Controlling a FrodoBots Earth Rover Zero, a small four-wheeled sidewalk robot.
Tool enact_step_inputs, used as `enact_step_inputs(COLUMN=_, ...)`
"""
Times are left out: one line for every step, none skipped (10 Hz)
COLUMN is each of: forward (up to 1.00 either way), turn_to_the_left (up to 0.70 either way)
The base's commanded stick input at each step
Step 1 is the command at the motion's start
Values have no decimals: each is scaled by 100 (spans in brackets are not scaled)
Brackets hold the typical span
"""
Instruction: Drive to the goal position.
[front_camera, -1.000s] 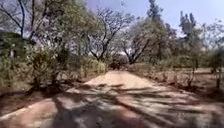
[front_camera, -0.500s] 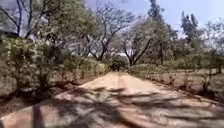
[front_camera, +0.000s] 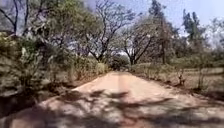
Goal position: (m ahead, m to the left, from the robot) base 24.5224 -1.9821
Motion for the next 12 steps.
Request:
enact_step_inputs(forward=100, turn_to_the_left=0)
enact_step_inputs(forward=100, turn_to_the_left=0)
enact_step_inputs(forward=100, turn_to_the_left=0)
enact_step_inputs(forward=100, turn_to_the_left=0)
enact_step_inputs(forward=100, turn_to_the_left=0)
enact_step_inputs(forward=100, turn_to_the_left=0)
enact_step_inputs(forward=100, turn_to_the_left=0)
enact_step_inputs(forward=100, turn_to_the_left=0)
enact_step_inputs(forward=100, turn_to_the_left=0)
enact_step_inputs(forward=100, turn_to_the_left=0)
enact_step_inputs(forward=100, turn_to_the_left=0)
enact_step_inputs(forward=100, turn_to_the_left=0)
